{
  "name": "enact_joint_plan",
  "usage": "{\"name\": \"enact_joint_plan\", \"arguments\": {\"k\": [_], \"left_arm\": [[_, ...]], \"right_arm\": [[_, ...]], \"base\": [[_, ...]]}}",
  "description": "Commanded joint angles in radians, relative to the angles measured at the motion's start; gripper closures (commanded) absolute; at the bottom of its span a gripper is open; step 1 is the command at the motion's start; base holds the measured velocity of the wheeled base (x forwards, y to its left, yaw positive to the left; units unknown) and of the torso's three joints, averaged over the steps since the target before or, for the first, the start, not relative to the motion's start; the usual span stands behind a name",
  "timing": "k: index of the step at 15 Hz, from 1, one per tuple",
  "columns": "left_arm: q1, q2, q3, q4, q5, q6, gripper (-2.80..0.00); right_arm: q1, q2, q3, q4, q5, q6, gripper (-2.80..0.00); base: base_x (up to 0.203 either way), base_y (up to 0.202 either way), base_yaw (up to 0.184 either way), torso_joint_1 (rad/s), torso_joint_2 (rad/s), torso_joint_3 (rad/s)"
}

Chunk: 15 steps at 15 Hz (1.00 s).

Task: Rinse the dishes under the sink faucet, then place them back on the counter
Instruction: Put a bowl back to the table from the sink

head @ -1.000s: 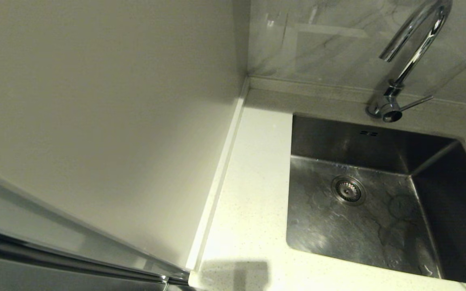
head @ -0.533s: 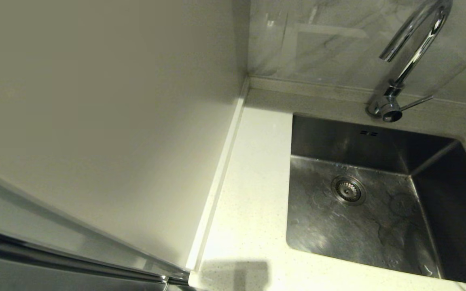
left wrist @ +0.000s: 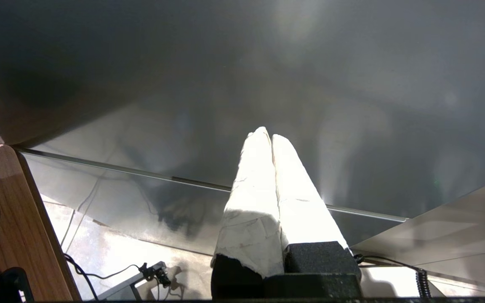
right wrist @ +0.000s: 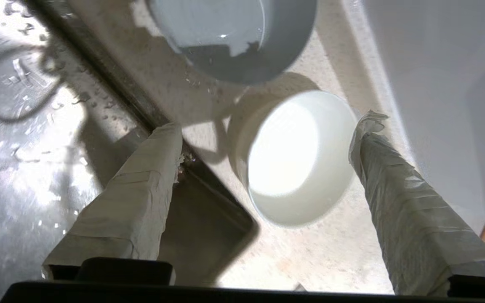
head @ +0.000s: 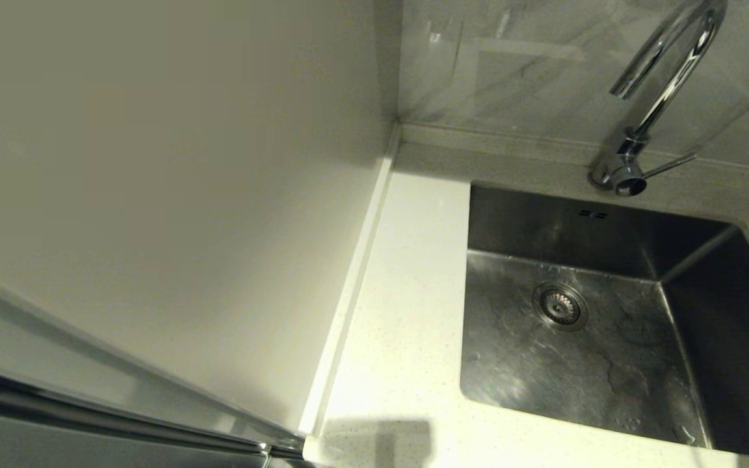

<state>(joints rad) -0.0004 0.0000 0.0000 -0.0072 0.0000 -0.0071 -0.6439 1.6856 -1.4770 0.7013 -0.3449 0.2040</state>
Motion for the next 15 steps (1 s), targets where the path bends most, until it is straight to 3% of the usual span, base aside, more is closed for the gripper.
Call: {"name": "enact_joint_plan", "arguments": {"k": [1, 3, 8, 11, 12, 15], "left_arm": [[0.000, 0.000, 0.003, 0.000, 0.000, -0.001, 0.00], [0.000, 0.000, 0.003, 0.000, 0.000, -0.001, 0.00], [-0.001, 0.000, 0.003, 0.000, 0.000, -0.001, 0.00], [0.000, 0.000, 0.003, 0.000, 0.000, -0.001, 0.00], [0.000, 0.000, 0.003, 0.000, 0.000, -0.001, 0.00], [0.000, 0.000, 0.003, 0.000, 0.000, -0.001, 0.00]], "right_arm": [[0.024, -0.126, 0.034, 0.006, 0.001, -0.022, -2.80], [0.137, -0.205, 0.066, 0.006, 0.002, -0.034, -2.80], [0.572, -0.469, 0.097, 0.001, -0.002, -0.044, -2.80], [0.636, -0.759, 0.184, 0.000, 0.018, -0.049, -2.80], [0.646, -0.848, 0.205, 0.004, 0.008, -0.051, 0.00], [0.667, -1.090, 0.269, 0.041, -0.049, -0.095, 0.00]], "base": [[0.000, 0.000, 0.000, 0.000, 0.00, 0.000], [0.000, 0.000, 0.000, 0.000, 0.00, 0.000], [0.000, 0.000, 0.000, 0.000, 0.00, 0.000], [0.000, 0.000, 0.000, 0.000, 0.00, 0.000], [0.000, 0.000, 0.000, 0.000, 0.00, 0.000], [0.000, 0.000, 0.000, 0.000, 0.00, 0.000]]}}
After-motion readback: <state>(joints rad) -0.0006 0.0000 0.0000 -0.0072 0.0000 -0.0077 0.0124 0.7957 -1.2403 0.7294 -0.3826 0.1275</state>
